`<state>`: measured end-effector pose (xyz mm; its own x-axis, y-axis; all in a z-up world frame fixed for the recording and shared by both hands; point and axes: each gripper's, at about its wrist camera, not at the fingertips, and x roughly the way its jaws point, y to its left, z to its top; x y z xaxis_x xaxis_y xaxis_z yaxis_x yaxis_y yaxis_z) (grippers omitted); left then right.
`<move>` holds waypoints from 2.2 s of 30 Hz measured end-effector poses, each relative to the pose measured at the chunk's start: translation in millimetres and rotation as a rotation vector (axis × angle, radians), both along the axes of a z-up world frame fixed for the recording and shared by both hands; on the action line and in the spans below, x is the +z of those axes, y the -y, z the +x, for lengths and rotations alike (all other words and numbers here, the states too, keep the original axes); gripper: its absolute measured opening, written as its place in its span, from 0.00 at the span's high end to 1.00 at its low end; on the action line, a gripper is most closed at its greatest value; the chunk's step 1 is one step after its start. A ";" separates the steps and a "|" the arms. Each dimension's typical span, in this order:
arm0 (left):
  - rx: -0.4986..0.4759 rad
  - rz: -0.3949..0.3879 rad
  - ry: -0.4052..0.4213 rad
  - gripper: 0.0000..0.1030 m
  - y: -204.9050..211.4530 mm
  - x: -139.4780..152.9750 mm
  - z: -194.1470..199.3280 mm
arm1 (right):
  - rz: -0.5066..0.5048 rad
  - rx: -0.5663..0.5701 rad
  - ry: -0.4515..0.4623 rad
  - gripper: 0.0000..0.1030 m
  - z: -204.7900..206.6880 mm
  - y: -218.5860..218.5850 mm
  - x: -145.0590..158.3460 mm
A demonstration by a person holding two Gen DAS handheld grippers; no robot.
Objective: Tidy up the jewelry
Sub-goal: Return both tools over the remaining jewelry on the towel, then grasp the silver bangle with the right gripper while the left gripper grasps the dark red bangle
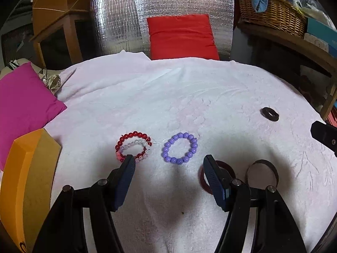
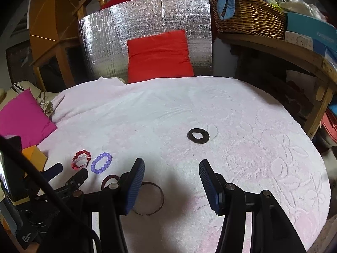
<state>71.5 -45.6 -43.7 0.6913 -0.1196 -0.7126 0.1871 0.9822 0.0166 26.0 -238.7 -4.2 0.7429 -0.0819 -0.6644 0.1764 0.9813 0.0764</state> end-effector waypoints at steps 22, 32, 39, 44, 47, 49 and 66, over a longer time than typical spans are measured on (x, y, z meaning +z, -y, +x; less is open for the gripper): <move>-0.125 -0.007 -0.103 0.34 -22.4 -14.7 -0.2 | 0.233 0.037 -0.210 0.44 24.3 22.6 -40.1; -0.198 -0.053 -0.185 0.34 -7.3 -21.2 -2.9 | 0.240 0.033 -0.327 0.50 34.1 20.4 -67.4; -0.186 -0.066 -0.205 0.34 -7.7 -24.1 1.5 | 0.053 0.029 -0.340 0.85 42.8 -2.6 -83.7; -0.196 -0.100 -0.216 0.34 -3.0 -25.4 6.0 | -0.022 0.021 -0.299 0.97 37.3 -7.3 -82.2; -0.203 -0.134 -0.233 0.34 2.3 -28.1 9.6 | -0.042 -0.018 -0.289 0.97 33.2 0.7 -79.4; -0.212 -0.165 -0.247 0.34 7.4 -30.2 11.6 | -0.019 -0.060 -0.294 0.97 33.9 12.3 -79.6; -0.151 -0.112 -0.222 0.50 36.2 -45.1 21.6 | 0.073 -0.091 -0.298 0.96 22.8 30.7 -81.0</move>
<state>93.1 -81.8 -88.8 0.4883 -0.2957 -0.8210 0.3185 0.9363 -0.1478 48.8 -269.4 -85.2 0.5064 -0.0827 -0.8583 0.2881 0.9544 0.0781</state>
